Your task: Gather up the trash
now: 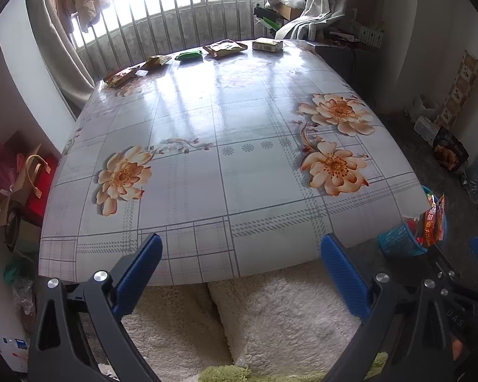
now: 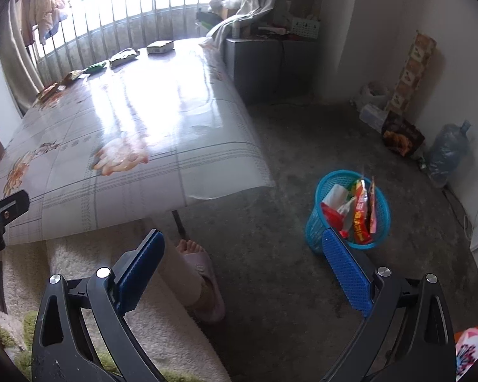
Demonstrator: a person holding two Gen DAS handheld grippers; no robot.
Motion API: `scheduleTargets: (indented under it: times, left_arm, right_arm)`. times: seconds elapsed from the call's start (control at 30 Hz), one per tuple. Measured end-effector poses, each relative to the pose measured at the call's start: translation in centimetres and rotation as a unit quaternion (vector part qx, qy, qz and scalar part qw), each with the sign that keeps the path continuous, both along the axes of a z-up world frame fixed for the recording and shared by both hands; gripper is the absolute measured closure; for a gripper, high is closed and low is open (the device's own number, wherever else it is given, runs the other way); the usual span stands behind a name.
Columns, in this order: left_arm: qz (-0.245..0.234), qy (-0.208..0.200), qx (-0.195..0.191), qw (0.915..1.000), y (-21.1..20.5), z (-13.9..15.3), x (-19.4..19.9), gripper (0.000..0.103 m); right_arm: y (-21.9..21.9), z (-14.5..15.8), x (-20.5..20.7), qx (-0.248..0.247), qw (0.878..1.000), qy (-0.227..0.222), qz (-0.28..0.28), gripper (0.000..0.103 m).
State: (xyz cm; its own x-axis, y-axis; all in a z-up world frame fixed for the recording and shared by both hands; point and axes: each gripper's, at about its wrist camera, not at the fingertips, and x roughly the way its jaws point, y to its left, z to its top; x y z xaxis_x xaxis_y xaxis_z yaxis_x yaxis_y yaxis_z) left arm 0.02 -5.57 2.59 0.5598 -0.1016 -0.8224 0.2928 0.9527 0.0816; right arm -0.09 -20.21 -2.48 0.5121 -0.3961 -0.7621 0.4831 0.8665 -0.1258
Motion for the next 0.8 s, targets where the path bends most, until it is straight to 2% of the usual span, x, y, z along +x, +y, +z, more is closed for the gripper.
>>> scheduleTargets:
  times: [0.8]
  left_arm:
    - [-0.003, 0.002, 0.003, 1.0000, -0.09, -0.10, -0.19, 0.005]
  right_arm:
    - [-0.47, 0.41, -0.50, -0.005, 1.000, -0.004, -0.005, 0.008]
